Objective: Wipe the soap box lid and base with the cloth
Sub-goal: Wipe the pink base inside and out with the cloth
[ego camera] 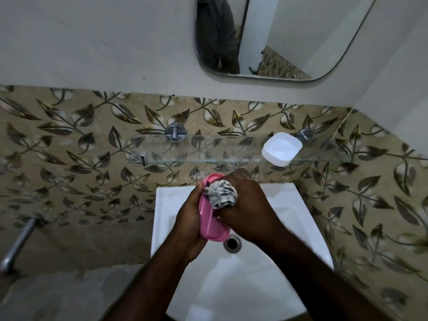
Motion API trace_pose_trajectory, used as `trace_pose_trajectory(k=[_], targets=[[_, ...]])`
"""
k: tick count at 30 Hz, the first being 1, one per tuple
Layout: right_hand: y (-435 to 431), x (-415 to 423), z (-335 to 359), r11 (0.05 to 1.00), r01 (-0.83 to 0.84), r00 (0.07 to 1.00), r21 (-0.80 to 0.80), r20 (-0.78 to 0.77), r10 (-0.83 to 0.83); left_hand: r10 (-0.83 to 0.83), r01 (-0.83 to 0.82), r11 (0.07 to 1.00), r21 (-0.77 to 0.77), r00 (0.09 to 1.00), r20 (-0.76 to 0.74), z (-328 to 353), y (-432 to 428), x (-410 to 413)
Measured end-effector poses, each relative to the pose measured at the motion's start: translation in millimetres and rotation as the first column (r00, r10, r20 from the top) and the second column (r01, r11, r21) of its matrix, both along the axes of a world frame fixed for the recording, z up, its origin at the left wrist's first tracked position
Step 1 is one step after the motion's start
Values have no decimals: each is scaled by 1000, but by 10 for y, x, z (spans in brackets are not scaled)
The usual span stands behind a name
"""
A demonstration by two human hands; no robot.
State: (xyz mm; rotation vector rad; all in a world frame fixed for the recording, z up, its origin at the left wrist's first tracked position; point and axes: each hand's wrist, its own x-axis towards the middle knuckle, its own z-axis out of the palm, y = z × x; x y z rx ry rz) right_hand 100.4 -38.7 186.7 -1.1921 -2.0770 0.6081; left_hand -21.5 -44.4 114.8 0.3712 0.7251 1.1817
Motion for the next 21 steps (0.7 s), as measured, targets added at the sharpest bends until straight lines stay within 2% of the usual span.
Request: trace_pose_trajectory(k=[3, 6, 8, 10, 13, 16, 18, 21], targets=[[-186, 1, -74, 976, -188, 980, -109, 47, 194, -1, 1, 998, -62, 1000, 5, 23, -3, -81], [-267, 62, -94, 954, -291, 934, -76, 192, 300, 48, -51, 993, -104, 998, -39, 46, -8, -105], [-243, 99, -64, 961, -275, 927, -23, 259, 271, 66, -69, 991, -113, 997, -38, 48, -6, -94], [-245, 85, -34, 967, -252, 939, -30, 235, 252, 77, -80, 990, -116, 997, -28, 48, -1, -95], [-305, 46, -53, 949, -312, 930, -50, 187, 315, 85, -87, 989, -119, 996, -23, 49, -5, -105], [-352, 63, -112, 938, -345, 909, 19, 255, 329, 87, -86, 988, -127, 996, 4, 13, -27, -95], [-356, 51, -143, 954, -295, 932, 58, 240, 273, 87, -84, 989, -125, 996, 14, 11, -42, -96], [-308, -22, -179, 975, -143, 984, 169, 131, 121, 54, -51, 996, -78, 998, 37, 50, -54, -59]])
